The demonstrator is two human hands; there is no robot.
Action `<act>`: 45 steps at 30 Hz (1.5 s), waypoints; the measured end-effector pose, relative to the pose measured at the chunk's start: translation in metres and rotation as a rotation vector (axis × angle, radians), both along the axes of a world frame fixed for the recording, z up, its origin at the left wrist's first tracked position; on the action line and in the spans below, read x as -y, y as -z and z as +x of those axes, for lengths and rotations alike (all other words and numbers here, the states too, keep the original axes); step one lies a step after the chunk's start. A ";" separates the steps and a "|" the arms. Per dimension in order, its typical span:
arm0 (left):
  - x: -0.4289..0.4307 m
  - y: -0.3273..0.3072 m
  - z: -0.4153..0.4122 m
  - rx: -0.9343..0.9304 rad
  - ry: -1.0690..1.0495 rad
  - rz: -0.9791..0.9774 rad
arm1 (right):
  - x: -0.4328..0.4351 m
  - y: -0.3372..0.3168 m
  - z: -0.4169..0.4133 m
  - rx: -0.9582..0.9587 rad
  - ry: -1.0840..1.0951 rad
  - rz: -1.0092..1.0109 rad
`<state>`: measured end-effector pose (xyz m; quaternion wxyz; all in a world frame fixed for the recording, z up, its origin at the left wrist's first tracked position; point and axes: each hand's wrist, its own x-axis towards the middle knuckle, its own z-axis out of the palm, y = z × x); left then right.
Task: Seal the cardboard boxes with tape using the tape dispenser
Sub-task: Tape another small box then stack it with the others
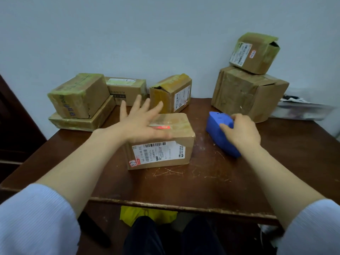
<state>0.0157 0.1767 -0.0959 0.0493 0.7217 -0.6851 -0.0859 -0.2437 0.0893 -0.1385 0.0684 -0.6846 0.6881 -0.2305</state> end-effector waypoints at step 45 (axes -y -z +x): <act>0.069 -0.029 -0.082 -1.216 -0.428 -0.226 | -0.070 -0.066 -0.021 1.230 -0.300 0.435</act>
